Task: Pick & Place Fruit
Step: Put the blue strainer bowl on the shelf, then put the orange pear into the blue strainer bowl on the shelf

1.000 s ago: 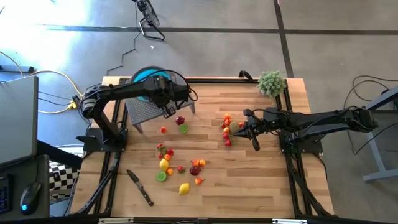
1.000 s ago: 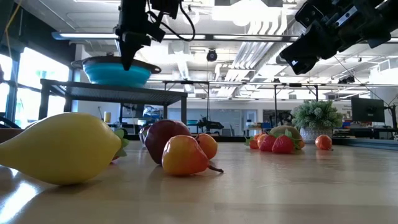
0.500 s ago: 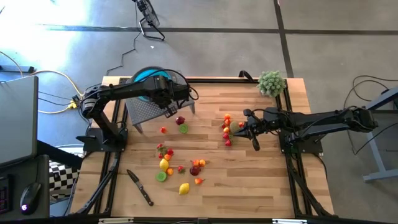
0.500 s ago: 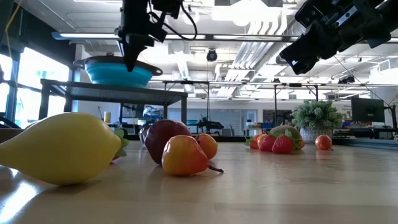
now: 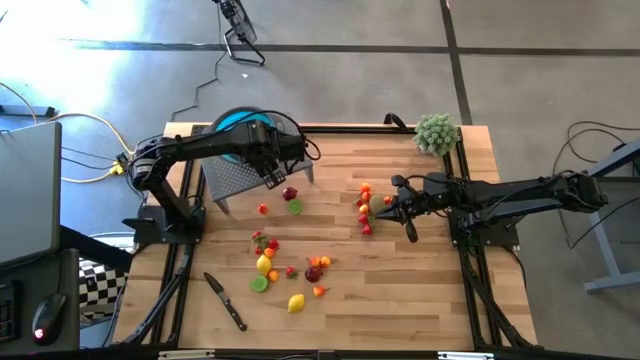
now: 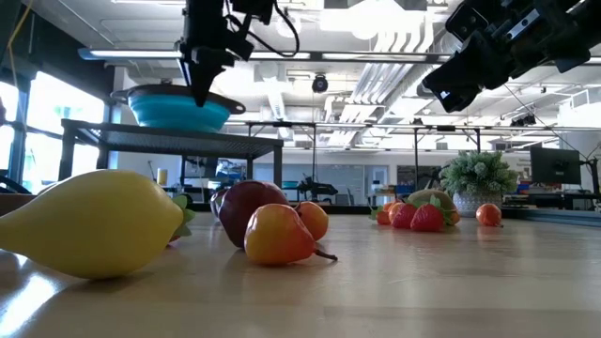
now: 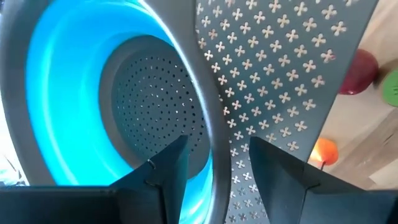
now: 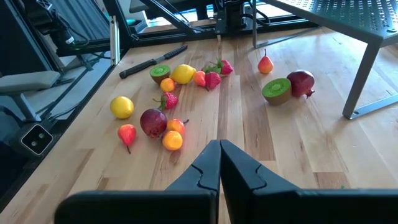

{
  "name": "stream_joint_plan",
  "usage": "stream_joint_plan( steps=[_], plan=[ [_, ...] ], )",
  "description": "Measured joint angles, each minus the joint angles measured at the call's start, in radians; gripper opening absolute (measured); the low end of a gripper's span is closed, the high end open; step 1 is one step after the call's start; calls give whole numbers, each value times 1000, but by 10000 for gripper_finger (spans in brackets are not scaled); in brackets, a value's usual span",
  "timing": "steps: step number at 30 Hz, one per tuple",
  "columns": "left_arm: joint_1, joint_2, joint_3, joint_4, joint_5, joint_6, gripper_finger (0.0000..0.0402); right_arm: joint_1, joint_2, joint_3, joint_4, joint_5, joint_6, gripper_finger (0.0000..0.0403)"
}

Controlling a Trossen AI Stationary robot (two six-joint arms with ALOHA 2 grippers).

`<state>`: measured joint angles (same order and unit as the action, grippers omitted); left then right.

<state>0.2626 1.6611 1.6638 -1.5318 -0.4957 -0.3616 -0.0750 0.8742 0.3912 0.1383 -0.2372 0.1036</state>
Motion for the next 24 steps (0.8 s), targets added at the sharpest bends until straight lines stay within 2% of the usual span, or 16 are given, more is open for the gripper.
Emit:
stream_joint_plan(
  steps=[6, 14, 20, 24],
  plan=[
    [-1, 0, 120, -7, 4, 1, 166, 0, 0, 0, 0, 0, 0, 2],
    [-1, 0, 269, 11, 79, -10, 166, 0, 0, 0, 0, 0, -1, 2],
    [-4, 0, 277, 27, 82, 97, 164, 0, 0, 0, 0, 0, -3, 2],
    [-45, -5, 252, 133, 81, 157, 137, 0, 0, 0, 0, 0, -3, 2]
  ],
)
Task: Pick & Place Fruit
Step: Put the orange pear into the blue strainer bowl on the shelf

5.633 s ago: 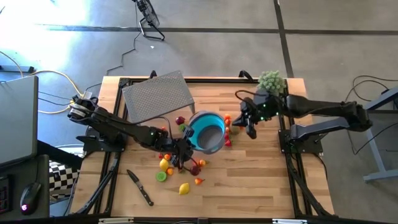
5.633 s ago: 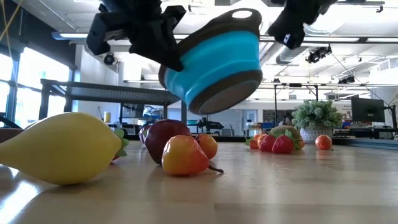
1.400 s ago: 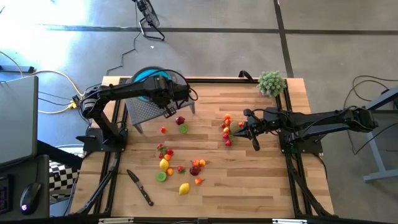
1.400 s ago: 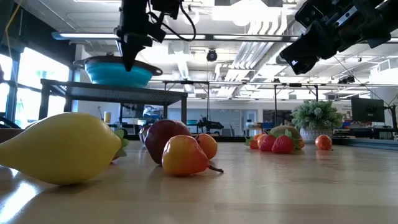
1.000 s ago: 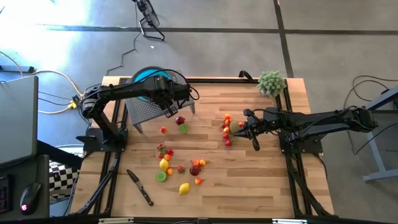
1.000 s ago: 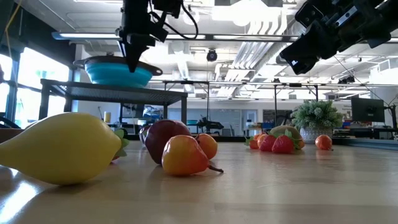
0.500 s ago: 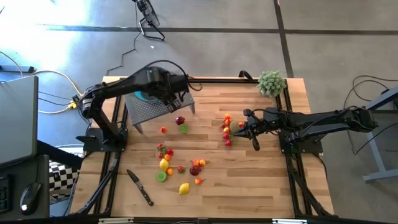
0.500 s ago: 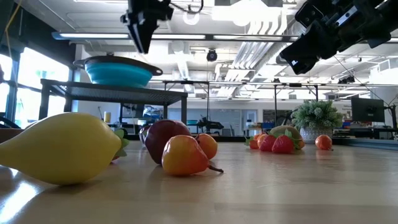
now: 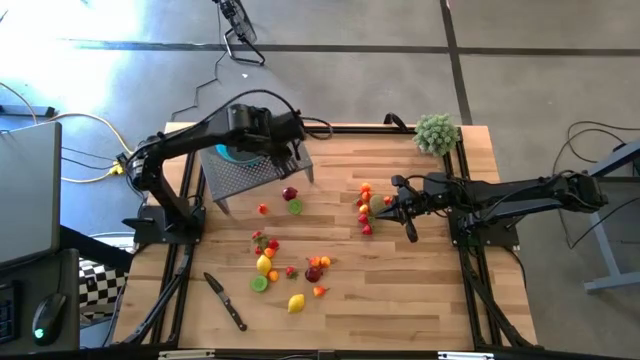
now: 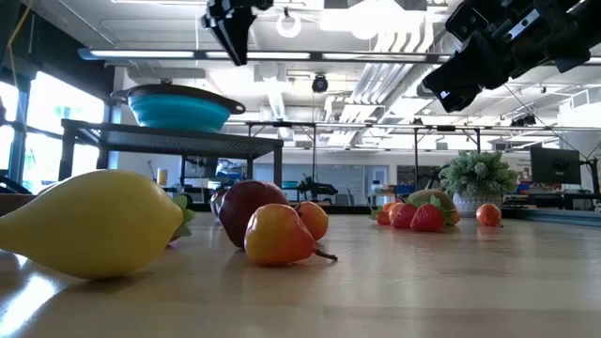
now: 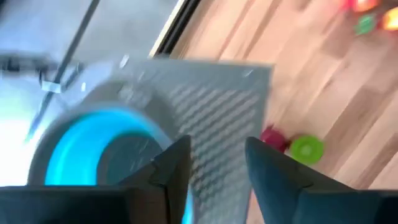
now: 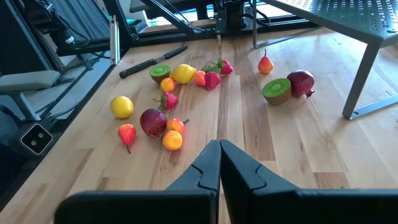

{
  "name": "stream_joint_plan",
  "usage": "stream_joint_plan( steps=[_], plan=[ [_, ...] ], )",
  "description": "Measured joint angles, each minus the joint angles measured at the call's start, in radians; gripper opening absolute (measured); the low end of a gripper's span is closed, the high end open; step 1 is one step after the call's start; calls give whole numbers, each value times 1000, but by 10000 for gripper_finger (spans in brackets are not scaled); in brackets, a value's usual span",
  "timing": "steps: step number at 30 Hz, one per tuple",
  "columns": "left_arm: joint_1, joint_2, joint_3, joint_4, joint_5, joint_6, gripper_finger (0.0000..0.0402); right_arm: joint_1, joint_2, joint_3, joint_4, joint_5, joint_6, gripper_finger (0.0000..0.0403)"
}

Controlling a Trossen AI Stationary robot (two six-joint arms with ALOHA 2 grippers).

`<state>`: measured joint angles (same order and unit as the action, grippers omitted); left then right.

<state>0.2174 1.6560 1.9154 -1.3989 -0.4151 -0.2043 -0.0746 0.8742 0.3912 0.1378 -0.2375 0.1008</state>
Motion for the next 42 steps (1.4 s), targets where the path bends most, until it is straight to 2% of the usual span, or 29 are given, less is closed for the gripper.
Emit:
stream_joint_plan(
  steps=[4, 9, 13, 15, 19, 22, 27, 32, 36, 42],
  plan=[
    [-62, -36, -51, 156, 16, 61, 80, 0, 0, 0, -8, 0, 0, 2],
    [-141, -63, -176, 380, 71, 130, 8, 0, 0, 0, -10, 1, 0, 2],
    [-191, -93, -298, 532, 72, 159, 12, 0, 0, 0, -10, 0, 1, 2],
    [-207, -109, -385, 672, 76, 174, 12, 0, 0, 0, -11, 0, 2, 2],
    [-213, -146, -585, 975, 197, 189, 2, 0, 0, 0, -14, 3, 2, 2],
    [-213, -187, -714, 1127, 295, 200, 3, 0, 0, 0, -15, 3, 2, 2],
    [-226, -281, -874, 1267, 305, 216, 1, 0, 0, 0, -14, 3, 1, 2],
    [-261, -403, -1021, 1428, 297, 317, 1, 0, 0, 0, -6, 5, 0, 2],
    [-271, -484, -1140, 1550, 297, 393, 1, 0, 0, -1, 4, 63, -1, 2],
    [-271, -573, -1242, 1578, 304, 399, 1, 0, 0, -1, 17, 109, 7, 2]
  ],
)
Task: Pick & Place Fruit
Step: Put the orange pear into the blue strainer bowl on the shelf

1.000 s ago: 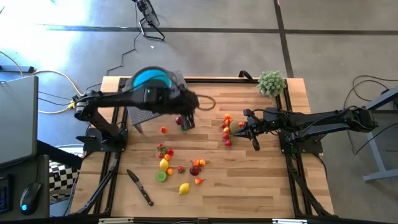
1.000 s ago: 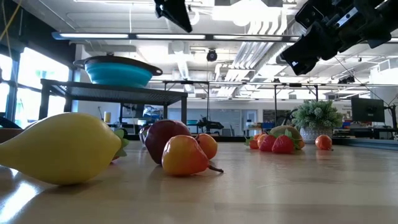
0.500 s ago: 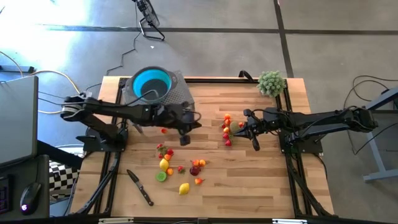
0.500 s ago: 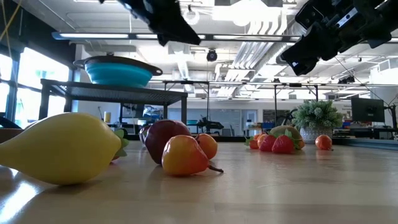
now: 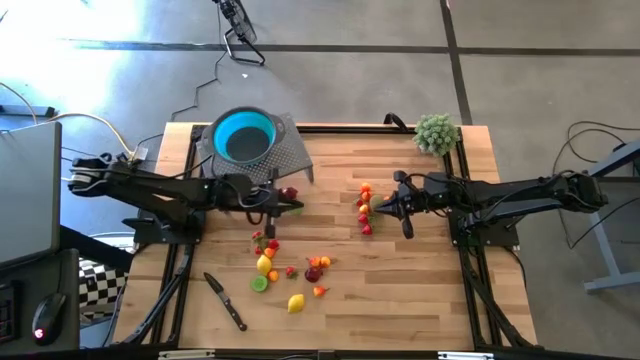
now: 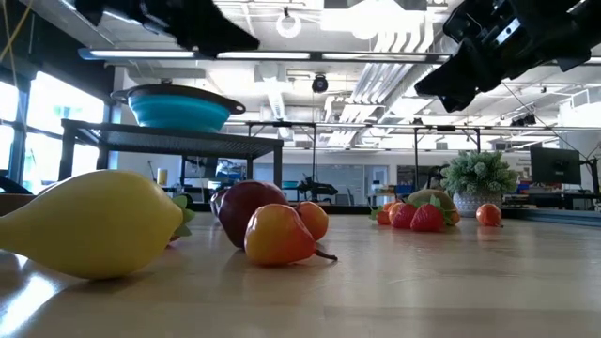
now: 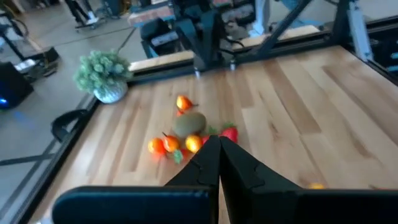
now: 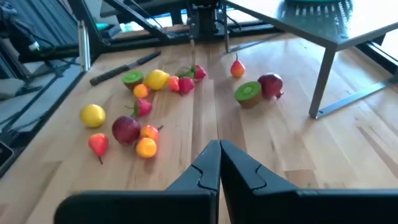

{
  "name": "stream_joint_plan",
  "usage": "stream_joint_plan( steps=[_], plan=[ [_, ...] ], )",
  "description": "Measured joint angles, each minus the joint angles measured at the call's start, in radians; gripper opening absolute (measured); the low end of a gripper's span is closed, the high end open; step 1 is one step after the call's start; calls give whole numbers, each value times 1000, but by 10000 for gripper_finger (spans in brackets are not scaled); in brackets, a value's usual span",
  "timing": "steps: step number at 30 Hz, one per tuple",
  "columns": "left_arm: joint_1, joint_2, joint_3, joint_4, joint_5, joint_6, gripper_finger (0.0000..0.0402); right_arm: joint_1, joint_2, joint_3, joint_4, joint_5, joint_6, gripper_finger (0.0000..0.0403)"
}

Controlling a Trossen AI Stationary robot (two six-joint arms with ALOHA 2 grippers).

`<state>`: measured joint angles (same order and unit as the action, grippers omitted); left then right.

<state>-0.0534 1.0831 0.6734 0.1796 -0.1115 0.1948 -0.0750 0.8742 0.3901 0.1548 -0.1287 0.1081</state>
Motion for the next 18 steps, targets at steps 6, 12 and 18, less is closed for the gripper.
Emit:
stream_joint_plan(
  steps=[6, 12, 18],
  plan=[
    [-13, -59, -49, 13, 28, 33, 1, 0, 0, 0, 11, 0, 0, 2],
    [-13, -80, -83, 86, 103, 88, 1, 0, 3, 1, 41, 0, 0, 2],
    [-13, -86, -83, 111, 105, 88, 1, 2, 5, 1, 65, -3, 14, 2]
  ],
)
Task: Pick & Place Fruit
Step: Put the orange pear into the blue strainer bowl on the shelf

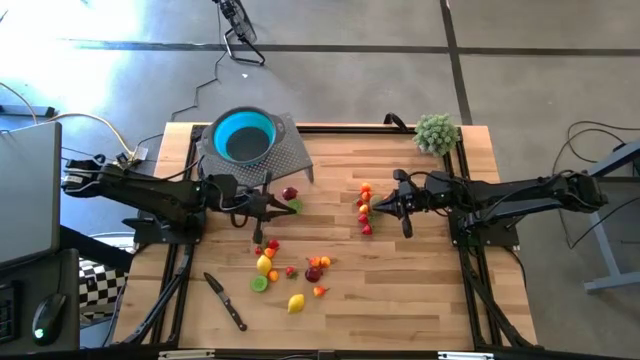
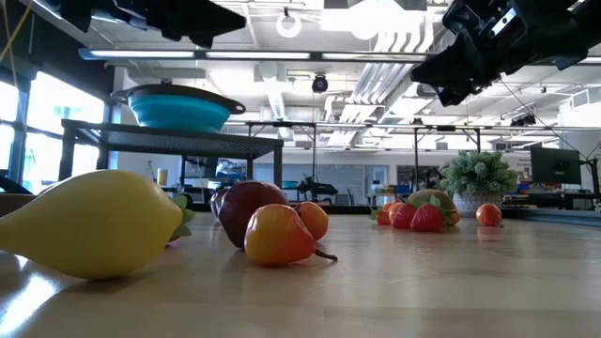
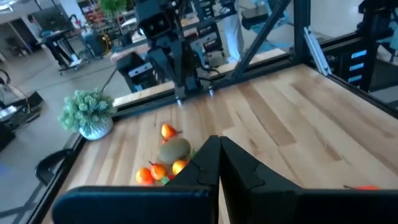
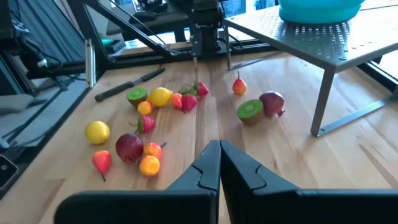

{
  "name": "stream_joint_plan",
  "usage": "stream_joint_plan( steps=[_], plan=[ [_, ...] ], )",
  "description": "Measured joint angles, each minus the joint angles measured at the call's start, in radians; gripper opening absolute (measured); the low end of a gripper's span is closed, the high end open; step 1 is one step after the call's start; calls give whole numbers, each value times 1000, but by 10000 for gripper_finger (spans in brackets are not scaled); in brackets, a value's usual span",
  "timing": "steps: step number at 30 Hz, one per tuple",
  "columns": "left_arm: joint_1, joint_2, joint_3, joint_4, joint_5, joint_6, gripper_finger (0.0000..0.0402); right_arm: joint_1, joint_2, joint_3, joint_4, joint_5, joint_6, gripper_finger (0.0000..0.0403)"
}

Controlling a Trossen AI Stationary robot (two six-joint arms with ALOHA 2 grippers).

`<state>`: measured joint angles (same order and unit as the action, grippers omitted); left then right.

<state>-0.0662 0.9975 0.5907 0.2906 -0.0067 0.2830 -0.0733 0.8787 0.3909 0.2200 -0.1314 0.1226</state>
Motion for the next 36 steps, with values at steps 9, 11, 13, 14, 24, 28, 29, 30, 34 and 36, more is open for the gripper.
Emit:
stream_joint_plan(
  steps=[9, 11, 13, 14, 24, 28, 29, 30, 34, 36],
  plan=[
    [-8, -113, 0, -156, -50, 28, 1, 30, 0, 0, 1, -33, 75, 2],
    [-7, -161, 1, -198, -62, 30, 1, 41, 0, 0, 1, -24, 75, 2],
    [-8, -210, 1, -261, -60, 36, 1, 48, 0, 0, 1, -22, 72, 2],
    [-8, -229, 1, -283, -55, 37, 1, 50, 0, 0, 1, -21, 66, 2],
    [-8, -273, -56, -324, -26, 30, 1, 54, 0, 0, 1, 29, 57, 2],
    [-8, -301, -172, -151, -26, 32, 1, 54, 0, 0, 1, 29, 57, 2],
    [-8, -314, -199, -115, -26, 30, 1, 54, 0, 0, 1, 28, 57, 2],
    [-8, -331, -224, -101, -26, 27, 1, 54, 0, 0, 1, 28, 57, 2],
    [-8, -411, -278, -110, -29, 3, 1, 54, 0, 0, 1, 27, 60, 2],
    [-8, -465, -284, -146, -29, 0, 1, 54, 0, 0, 1, 28, 65, 2]
  ],
)
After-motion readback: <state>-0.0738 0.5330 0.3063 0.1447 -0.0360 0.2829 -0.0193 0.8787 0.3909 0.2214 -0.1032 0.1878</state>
